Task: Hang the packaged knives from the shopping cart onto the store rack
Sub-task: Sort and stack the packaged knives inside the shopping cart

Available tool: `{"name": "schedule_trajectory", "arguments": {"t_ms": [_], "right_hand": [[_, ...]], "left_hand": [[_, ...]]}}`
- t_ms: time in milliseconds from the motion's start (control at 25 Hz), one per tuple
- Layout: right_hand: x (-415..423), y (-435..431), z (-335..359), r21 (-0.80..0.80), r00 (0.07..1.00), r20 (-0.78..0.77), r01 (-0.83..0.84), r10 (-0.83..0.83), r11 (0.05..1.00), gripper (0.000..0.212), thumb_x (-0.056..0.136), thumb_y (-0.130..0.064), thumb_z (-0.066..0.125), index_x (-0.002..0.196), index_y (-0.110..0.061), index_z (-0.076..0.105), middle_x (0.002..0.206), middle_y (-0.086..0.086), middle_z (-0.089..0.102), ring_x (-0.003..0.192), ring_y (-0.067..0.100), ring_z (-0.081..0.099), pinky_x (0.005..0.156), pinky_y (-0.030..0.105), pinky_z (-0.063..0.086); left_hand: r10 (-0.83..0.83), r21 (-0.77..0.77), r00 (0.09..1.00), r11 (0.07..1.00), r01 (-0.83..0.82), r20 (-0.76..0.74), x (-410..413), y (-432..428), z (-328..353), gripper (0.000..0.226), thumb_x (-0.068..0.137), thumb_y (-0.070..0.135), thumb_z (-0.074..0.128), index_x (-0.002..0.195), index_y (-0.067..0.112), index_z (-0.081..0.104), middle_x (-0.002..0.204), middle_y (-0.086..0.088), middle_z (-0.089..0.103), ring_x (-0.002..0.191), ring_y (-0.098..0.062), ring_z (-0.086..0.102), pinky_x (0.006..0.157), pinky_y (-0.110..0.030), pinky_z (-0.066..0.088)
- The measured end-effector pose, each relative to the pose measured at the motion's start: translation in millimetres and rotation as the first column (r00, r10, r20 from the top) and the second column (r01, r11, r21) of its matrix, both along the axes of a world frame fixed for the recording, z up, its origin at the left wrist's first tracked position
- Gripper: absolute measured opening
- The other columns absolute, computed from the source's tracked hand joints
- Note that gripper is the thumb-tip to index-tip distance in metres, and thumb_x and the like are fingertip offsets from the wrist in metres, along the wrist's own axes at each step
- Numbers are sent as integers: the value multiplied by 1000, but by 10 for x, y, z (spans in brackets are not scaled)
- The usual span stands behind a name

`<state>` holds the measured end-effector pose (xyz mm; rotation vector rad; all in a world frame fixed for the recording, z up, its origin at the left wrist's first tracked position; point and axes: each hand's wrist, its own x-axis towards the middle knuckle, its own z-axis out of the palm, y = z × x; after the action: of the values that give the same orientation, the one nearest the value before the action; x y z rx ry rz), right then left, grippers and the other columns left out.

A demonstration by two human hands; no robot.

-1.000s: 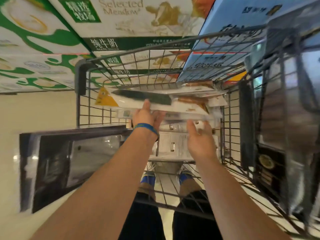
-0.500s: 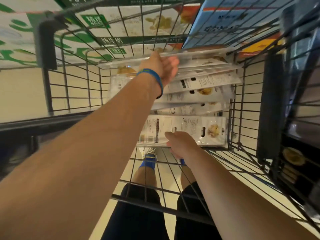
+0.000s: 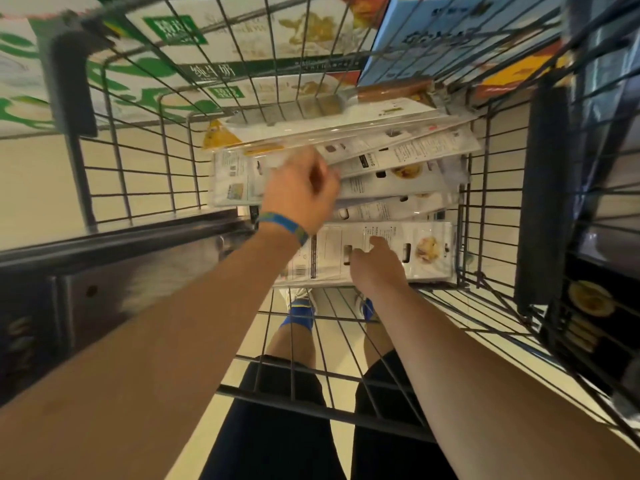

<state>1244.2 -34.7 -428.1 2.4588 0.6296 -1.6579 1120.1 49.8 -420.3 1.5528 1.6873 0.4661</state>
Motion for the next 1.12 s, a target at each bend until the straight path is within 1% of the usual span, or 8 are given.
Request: {"name": "schedule_trajectory", "arguments": {"t_ms": [80,200,360,480,600,760,960,1120], "right_hand": [[33,52,16,-20,998,10,59,-59,998,53,104,-26,44,156,-19,33,151,12,49,127,33,53,82,31,36],[59,79,30,-3,995,1,96,-96,995,54,103,-25,45,156,-19,35,152,10,48,131,32,51,84,30,35],[73,88,18,-55,998,-49,28,-31,998,46,102,-26,44,145,-10,48,138,13,55,124,35,55,96,42,50],[110,116,14,-77,998,-58,-43,38,996,41,102,-27,44,132,-2,56,111,12,55,112,36,61,97,44,53],[126,154,-18,-84,999,1,54,-54,995,37,100,-28,48,126,-4,58,112,12,60,101,31,59,97,45,55],[137,219,97,46,978,139,-162,154,986,18,102,-23,47,102,-7,56,95,9,59,86,23,55,71,34,45],[118,276,460,507,938,324,-61,-125,860,40,105,-32,42,67,-22,48,60,-5,50,51,8,45,44,23,29],[57,66,906,535,958,272,-75,-87,841,48,106,-36,41,65,-19,58,57,-3,58,47,8,53,39,13,34]], "left_hand": [[-444,-136,886,894,427,-137,-98,-383,-106,20,92,36,59,107,22,59,111,-1,61,96,-18,63,82,-33,55],[-892,-625,379,445,642,-246,-220,-800,-335,72,94,54,51,154,29,22,165,0,9,151,-26,14,118,-52,23],[-884,-615,183,436,657,-431,-212,-830,-491,83,97,36,48,158,26,-8,164,-3,-23,152,-29,-11,117,-61,13],[-806,-580,156,530,618,-571,-211,-773,-539,91,95,28,54,157,23,-13,161,-10,-28,150,-39,0,114,-67,18],[-821,-612,160,523,593,-547,-110,-747,-503,88,94,22,56,157,16,-4,163,-16,-14,147,-44,11,109,-69,27],[-857,-587,321,511,628,-404,-217,-431,-255,44,90,19,56,133,20,48,121,-9,59,102,-32,60,77,-40,53],[-837,-582,303,537,610,-455,-239,129,468,27,100,38,47,107,21,67,87,-2,59,75,-25,56,62,-31,44],[-876,-630,233,468,620,-421,-167,695,1224,35,101,42,48,99,9,59,96,-6,59,84,-27,56,71,-34,46]]}}
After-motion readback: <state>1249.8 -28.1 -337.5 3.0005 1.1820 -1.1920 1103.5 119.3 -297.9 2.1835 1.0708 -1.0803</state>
